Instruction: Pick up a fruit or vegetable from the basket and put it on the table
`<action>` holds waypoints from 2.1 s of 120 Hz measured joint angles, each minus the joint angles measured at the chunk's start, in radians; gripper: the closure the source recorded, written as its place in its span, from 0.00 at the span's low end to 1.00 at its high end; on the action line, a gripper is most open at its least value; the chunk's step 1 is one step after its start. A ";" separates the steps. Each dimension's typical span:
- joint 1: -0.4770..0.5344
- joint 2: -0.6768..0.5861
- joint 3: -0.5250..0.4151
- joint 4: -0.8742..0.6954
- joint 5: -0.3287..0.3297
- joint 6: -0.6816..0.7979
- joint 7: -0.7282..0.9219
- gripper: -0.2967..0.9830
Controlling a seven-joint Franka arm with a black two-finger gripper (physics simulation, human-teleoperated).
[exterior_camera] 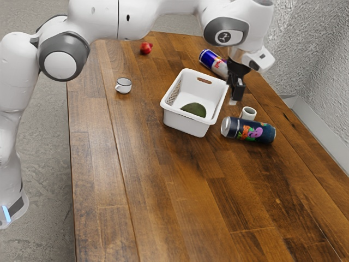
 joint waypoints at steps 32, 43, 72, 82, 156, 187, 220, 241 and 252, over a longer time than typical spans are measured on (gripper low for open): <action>-0.008 -0.002 -0.001 0.001 0.037 0.057 0.037 0.23; -0.009 -0.007 -0.001 0.001 0.056 0.064 0.046 0.23; -0.023 -0.225 0.075 -0.254 0.087 0.071 0.059 0.23; -0.001 -0.244 0.085 -0.278 0.089 0.072 0.061 0.23; 0.000 -0.474 0.134 -0.724 0.083 0.244 0.041 0.23; 0.335 -0.485 -0.089 -0.738 0.114 0.278 0.034 0.23; 0.559 -0.361 -0.243 -0.619 0.150 0.305 0.078 0.23; 0.561 -0.239 -0.287 -0.533 0.186 0.363 0.099 0.23; 0.529 -0.215 -0.291 -0.528 0.173 0.384 0.107 0.23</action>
